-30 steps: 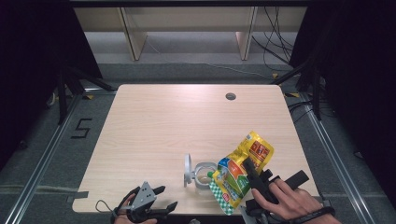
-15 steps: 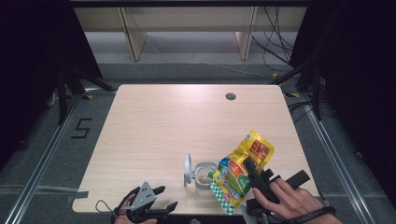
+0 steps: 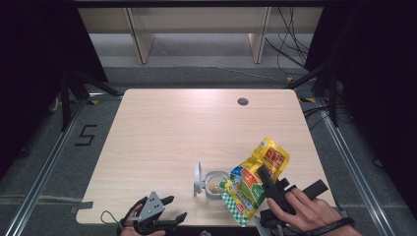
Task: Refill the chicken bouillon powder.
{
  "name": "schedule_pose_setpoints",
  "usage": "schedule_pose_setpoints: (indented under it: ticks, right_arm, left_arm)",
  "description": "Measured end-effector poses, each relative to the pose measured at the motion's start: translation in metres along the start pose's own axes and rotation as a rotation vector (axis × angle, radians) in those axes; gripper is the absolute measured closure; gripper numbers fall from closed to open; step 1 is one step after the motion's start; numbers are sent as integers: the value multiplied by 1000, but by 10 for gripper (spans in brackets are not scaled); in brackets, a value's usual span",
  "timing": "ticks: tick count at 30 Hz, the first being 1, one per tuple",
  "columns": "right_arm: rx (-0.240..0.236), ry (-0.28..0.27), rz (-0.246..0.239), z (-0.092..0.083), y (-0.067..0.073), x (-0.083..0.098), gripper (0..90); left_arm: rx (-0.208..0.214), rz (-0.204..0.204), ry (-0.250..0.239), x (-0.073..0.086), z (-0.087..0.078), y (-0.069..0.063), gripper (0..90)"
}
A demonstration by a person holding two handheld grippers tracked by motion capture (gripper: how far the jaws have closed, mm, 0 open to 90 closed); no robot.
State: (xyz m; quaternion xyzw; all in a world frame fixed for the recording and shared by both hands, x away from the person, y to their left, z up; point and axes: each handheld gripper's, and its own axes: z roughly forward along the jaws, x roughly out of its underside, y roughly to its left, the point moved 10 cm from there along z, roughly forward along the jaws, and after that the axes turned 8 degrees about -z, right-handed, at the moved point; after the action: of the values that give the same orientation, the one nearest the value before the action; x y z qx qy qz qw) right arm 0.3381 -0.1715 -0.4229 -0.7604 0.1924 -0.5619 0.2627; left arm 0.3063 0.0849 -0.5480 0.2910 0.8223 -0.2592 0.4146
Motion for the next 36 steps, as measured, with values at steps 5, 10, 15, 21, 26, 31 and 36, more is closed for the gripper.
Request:
schedule_pose_setpoints:
  ticks: [5,10,15,21,26,31,36]
  right_arm:
    - [5,-8,-18,1,-2,-1,554]
    - [1,-4,2,1,-1,0,554]
    - [10,-4,-14,2,-2,1,557]
    - [-1,-5,0,2,0,2,558]
    - [-1,0,3,2,1,3,559]
    - [2,-2,-16,2,-1,4,559]
    - [-3,1,-2,3,1,4,561]
  left_arm:
    - [1,0,0,0,0,0,315]
    - [1,-28,-1,1,0,-1,315]
    - [1,3,0,0,0,0,315]
    - [2,-27,2,1,0,-1,315]
    - [0,-2,2,0,0,0,315]
    - [6,-24,16,2,0,-1,315]
    - [2,5,12,1,0,1,315]
